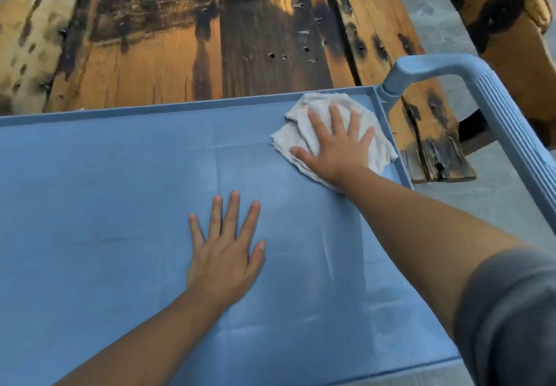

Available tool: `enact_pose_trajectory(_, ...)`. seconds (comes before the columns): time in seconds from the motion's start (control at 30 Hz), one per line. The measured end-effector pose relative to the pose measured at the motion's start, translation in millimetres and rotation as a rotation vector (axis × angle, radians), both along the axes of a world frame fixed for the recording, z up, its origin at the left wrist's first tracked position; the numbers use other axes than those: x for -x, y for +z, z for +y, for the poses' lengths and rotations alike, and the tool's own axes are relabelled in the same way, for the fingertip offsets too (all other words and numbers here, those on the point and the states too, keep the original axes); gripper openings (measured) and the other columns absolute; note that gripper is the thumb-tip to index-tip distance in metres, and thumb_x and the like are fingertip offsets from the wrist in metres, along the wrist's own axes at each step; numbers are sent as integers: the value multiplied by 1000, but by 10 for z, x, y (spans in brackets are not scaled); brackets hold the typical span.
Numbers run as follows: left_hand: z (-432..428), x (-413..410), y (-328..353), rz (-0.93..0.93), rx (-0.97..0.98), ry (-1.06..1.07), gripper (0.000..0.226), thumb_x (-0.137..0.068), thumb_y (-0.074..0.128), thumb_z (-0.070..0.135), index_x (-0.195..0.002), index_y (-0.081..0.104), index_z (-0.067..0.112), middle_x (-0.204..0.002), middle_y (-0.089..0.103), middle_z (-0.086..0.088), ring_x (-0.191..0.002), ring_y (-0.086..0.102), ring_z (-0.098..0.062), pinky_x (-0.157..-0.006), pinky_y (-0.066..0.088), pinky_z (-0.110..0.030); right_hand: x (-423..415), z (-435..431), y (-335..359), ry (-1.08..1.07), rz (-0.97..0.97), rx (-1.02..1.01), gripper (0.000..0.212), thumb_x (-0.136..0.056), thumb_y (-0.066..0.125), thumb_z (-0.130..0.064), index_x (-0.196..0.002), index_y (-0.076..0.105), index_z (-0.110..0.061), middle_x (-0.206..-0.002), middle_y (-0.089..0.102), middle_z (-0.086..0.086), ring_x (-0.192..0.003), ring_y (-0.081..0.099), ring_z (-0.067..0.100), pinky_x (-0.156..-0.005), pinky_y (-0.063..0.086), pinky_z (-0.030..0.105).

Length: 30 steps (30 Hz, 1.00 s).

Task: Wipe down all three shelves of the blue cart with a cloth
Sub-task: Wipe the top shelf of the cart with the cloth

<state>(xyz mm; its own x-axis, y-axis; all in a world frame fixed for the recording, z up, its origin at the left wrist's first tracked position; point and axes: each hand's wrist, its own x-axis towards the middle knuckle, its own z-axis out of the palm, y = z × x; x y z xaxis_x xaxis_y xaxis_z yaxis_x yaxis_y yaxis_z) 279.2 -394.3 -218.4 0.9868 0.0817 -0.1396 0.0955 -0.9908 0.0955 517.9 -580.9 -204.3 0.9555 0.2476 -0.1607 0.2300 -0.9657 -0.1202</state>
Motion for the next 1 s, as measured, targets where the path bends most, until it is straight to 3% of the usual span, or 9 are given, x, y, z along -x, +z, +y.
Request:
enact_pose_trajectory(0.17, 7, -2, 35, 29, -8, 7, 67, -96, 19, 60, -156, 1, 37, -167, -8, -3, -152, -13, -29, -115, 1, -68, -186, 76, -2, -20, -16, -11, 87, -75, 18, -92, -152, 3, -54, -168, -4, 0, -151, -9, 44, -113, -2, 74)
enact_pose_trajectory(0.3, 1, -14, 50, 30, -26, 24, 68, -95, 17, 63, -156, -1, 39, -166, -9, -4, -152, -13, -29, -115, 2, -67, -26, 30, 43, -9, 18, 20, 89, -77, 17, -91, -154, -3, -51, -169, -8, 1, -151, -12, 45, -112, -3, 75)
enact_pose_trajectory(0.47, -18, 13, 32, 30, -2, 33, 67, -94, 16, 63, -155, 0, 39, -166, -8, -3, -151, -12, -29, -116, 2, -67, 859, -552, 31, 114, 10, 72, 92, -77, 16, -90, -155, -5, -48, -169, -7, 4, -151, -10, 46, -113, 0, 74)
enact_pose_trajectory(0.7, -5, 16, 12, 14, 6, 36, 68, -92, 13, 66, -154, 3, 40, -166, -1, -4, -152, -5, -32, -114, 4, -69, 2438, -1342, 52, 232, -50, 47, 88, -85, 32, -84, -159, 16, -38, -169, 7, 8, -152, -3, 46, -112, 15, 75)
enact_pose_trajectory(0.87, -133, -29, 79, 23, 50, 13, 66, -95, 21, 61, -155, 9, 37, -167, 1, -5, -152, -4, -31, -114, 1, -68, 2548, -1529, 135, 222, -10, 50, 87, -84, 30, -85, -158, 17, -41, -169, 6, 5, -153, -4, 43, -114, 14, 73)
enact_pose_trajectory(1.0, 382, 405, 182, 17, 121, -15, 61, -97, 28, 54, -155, 18, 38, -167, 7, 2, -153, 4, -22, -116, 5, -64, 2541, -1534, 149, 199, 11, 56, 88, -82, 27, -86, -158, 15, -43, -169, 6, 4, -153, -3, 42, -114, 12, 73)
